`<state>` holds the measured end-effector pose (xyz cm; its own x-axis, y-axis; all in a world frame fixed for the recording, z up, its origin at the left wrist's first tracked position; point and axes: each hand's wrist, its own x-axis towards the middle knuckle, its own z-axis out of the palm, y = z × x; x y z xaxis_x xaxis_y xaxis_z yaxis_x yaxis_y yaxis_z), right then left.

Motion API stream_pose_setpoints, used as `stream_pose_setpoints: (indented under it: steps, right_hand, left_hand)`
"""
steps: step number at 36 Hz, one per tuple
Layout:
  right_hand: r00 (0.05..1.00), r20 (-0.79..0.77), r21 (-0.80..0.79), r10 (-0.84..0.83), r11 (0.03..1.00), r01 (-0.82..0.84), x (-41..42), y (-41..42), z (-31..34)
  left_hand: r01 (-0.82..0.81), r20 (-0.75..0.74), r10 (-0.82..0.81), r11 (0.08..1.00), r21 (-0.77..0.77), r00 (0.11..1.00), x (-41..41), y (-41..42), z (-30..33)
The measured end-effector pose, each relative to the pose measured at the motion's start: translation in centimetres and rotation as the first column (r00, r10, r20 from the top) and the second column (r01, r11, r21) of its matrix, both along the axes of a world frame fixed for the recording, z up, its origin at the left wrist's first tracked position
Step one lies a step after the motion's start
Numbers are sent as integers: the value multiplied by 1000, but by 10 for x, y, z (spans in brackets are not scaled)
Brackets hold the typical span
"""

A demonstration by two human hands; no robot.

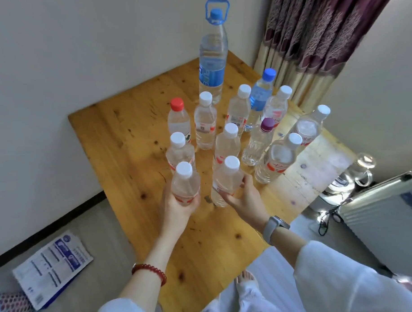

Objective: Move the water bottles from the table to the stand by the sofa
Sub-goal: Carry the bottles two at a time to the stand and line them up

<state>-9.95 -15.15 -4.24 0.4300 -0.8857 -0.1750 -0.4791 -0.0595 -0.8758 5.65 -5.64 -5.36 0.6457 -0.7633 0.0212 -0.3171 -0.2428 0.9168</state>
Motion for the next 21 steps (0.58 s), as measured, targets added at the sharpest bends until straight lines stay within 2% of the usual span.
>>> stream_pose_setpoints:
  steps: [8,13,16,21]
  right_hand:
    - [967,64,48,-246,969,243,-75,53,27]
    - [919,91,66,-384,923,379,-146,79,51]
    - [878,23,-23,-478,878,479,-196,97,66]
    - [750,-159,-131,-642,766,629,-295,134,86]
  left_hand:
    - [283,-10,-283,959,-26,959,-40,14,42]
    - [458,-126,-459,888,-38,879,-98,-6,56]
    - [552,-170,-551,833,-49,817,-152,-21,65]
    - [758,-144,-756,650,-54,638,-266,-34,79]
